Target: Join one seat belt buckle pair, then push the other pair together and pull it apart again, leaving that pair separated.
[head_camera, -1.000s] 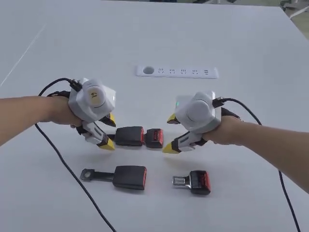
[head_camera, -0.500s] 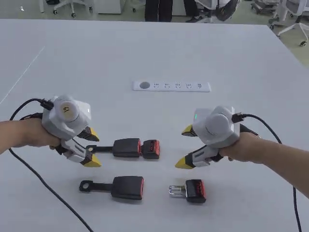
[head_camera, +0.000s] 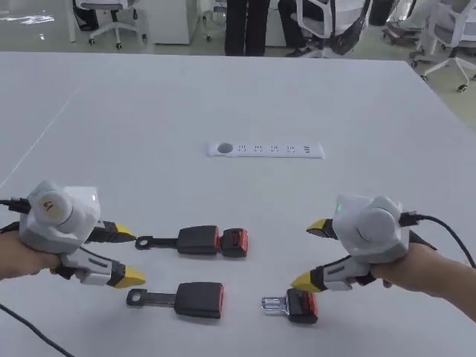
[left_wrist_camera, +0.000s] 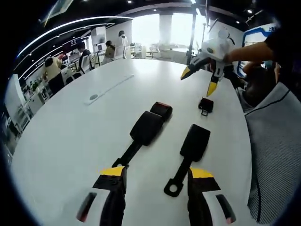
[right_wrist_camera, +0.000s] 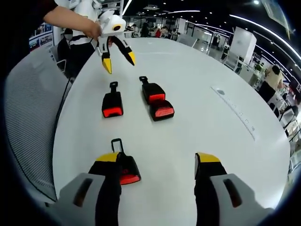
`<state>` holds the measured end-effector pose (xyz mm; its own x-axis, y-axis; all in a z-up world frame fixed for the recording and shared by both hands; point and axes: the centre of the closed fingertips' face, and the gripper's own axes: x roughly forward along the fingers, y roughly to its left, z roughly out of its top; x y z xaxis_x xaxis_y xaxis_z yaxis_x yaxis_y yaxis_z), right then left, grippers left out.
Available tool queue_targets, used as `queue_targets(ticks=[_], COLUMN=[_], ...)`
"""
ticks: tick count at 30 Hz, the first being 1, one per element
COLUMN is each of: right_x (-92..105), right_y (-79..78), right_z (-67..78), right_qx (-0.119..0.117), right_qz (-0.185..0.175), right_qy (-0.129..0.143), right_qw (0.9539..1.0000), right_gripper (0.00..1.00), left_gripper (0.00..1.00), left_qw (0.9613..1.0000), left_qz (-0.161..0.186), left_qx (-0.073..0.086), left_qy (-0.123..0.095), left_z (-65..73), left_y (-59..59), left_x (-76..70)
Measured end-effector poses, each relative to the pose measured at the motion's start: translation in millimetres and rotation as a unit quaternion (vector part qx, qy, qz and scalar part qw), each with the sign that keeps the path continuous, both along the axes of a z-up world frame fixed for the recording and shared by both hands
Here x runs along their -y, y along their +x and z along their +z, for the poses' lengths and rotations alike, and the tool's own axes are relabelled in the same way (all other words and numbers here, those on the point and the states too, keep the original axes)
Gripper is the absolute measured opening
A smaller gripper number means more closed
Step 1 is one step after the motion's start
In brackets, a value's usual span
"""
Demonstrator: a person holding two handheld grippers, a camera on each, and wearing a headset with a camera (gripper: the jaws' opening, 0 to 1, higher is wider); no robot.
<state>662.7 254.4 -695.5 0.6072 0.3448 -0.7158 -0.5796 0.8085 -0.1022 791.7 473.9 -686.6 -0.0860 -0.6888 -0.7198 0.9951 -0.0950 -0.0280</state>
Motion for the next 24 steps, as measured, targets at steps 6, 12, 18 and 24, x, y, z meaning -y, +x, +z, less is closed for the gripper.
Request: queue_targets(ticks=[6, 12, 18, 24], right_x=[1.3, 3.4, -2.5, 1.7], right_y=[-20.0, -38.2, -55.5, -67.2], right_z=[2.1, 3.9, 6.9, 6.8], right_qx=[0.016, 0.046, 0.078, 0.105], right_qz=[-0.034, -0.074, -0.092, -0.123], right_qy=[0.026, 0.052, 0.071, 0.082], right_qw=[0.999, 0.9948, 0.9902, 0.9834], right_gripper=[0.7, 0.78, 0.94, 0.99], left_gripper=[0.63, 0.75, 0.89, 1.0], left_qw=[0.9965, 0.9935, 0.9885, 0.9838], left_qz=[0.056, 0.076, 0.097, 0.111], left_qx=[-0.008, -0.003, 0.005, 0.008], left_qy=[-0.061, -0.085, -0.116, -0.141], left_z=[7.7, 7.7, 11.5, 18.0], left_y=[-8.6, -21.1, -28.6, -34.9], left_x=[-13.4, -27.7, -31.0, -28.8])
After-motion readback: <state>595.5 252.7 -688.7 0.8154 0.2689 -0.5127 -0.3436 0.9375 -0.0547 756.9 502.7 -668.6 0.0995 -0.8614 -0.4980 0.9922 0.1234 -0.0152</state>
